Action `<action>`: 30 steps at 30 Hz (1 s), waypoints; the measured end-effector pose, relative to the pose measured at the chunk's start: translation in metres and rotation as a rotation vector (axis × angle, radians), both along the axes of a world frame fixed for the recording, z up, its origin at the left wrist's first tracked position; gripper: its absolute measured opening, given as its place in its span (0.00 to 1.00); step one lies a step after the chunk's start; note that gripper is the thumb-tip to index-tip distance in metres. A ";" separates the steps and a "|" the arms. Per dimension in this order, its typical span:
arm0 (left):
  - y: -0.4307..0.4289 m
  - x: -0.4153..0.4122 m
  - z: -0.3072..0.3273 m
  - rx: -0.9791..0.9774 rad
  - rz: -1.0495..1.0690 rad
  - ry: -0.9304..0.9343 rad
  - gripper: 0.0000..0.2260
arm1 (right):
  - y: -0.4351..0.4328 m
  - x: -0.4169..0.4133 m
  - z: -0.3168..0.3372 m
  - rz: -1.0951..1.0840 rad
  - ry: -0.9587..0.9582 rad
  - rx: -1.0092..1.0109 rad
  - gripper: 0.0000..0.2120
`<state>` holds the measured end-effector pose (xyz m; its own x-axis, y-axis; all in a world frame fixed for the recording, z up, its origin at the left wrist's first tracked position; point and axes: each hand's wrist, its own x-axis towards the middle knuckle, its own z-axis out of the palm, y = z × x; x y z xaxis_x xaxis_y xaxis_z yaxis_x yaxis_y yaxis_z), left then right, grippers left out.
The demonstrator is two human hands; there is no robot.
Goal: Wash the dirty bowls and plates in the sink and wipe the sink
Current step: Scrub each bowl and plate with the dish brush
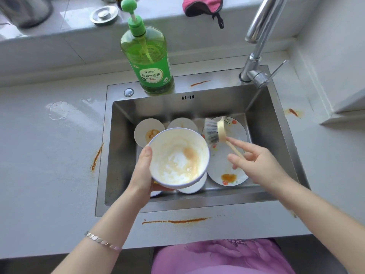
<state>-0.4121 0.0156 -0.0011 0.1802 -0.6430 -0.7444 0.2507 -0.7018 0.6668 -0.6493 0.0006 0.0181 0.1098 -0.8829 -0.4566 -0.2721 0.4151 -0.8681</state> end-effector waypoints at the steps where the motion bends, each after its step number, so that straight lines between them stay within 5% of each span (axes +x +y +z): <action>1: 0.003 0.000 -0.001 -0.003 0.004 0.033 0.20 | 0.001 0.001 0.000 -0.065 -0.049 0.043 0.22; 4: 0.008 -0.008 -0.001 -0.009 -0.006 0.101 0.19 | 0.005 0.010 -0.006 -0.107 -0.248 0.244 0.31; 10: 0.004 -0.019 -0.003 -0.034 -0.042 0.195 0.16 | 0.005 0.012 -0.016 -0.138 -0.607 0.436 0.32; 13: 0.000 -0.021 -0.002 -0.091 -0.175 0.112 0.14 | 0.008 0.012 -0.022 -0.114 -0.524 0.404 0.35; 17: -0.004 -0.023 0.007 -0.364 -0.539 -0.572 0.17 | 0.008 0.016 -0.029 -0.273 -0.356 0.380 0.28; 19: 0.002 -0.028 0.016 -0.581 -0.665 -0.746 0.22 | 0.009 0.018 -0.031 -0.315 -0.246 0.371 0.27; 22: 0.016 -0.044 0.013 -0.685 -0.886 -0.783 0.22 | 0.011 0.026 -0.033 -0.341 -0.140 0.330 0.34; 25: 0.024 -0.058 0.006 -0.695 -0.952 -0.946 0.08 | 0.011 0.032 -0.031 -0.350 -0.094 0.273 0.38; 28: 0.023 -0.061 0.002 -0.709 -0.874 -1.024 0.03 | 0.007 0.034 -0.020 -0.307 -0.109 0.232 0.39; 30: 0.016 -0.053 0.006 -0.552 -0.716 -0.833 0.04 | 0.001 0.027 -0.011 -0.225 -0.078 0.177 0.29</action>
